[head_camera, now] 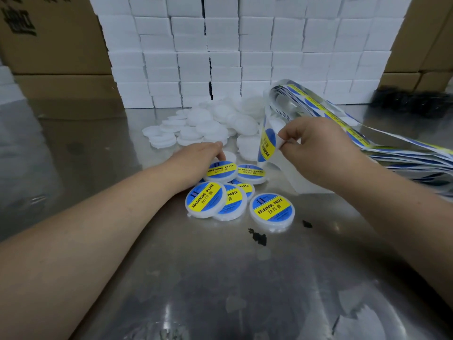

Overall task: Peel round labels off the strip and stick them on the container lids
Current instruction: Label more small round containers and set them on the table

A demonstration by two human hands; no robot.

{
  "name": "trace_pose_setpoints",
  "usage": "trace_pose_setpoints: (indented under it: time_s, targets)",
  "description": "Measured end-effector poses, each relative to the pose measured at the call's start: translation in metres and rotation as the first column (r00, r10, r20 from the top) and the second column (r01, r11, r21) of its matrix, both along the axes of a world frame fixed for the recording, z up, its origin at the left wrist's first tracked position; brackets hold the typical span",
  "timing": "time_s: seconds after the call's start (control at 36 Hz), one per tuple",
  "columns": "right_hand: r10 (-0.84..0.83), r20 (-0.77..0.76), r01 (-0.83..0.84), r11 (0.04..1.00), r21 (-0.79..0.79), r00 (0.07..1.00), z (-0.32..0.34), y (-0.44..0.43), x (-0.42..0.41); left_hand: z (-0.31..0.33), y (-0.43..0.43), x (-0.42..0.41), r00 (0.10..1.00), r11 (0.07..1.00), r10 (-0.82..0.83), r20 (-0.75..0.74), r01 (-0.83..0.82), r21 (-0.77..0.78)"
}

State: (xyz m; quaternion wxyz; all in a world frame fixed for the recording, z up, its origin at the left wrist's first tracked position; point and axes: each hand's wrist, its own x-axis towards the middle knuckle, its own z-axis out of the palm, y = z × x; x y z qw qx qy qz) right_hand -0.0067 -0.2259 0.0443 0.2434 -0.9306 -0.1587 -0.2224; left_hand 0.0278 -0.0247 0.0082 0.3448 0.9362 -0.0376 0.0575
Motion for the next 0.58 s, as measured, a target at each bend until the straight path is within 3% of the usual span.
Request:
trace_pose_setpoints:
  time_s: [0.19,0.39,0.58]
  targets:
    - [-0.040,-0.069,0.038,0.999,-0.029,0.997,0.0014,0.0019,-0.0043,-0.0034,0.0010,0.0021,0.986,0.986,0.168,0.021,-0.168,-0.003]
    - [-0.040,-0.104,0.035,0.998,-0.050,0.994,0.0011,0.0037,-0.0059,-0.0030,0.0005,0.0064,0.973,0.948,0.231,0.025,-0.219,-0.232]
    - [-0.038,-0.076,0.034,0.998,-0.050,0.996,0.0011,0.0043,-0.0051,-0.0027,0.0008,0.0070,0.962,0.927,0.254,0.094,-0.215,-0.306]
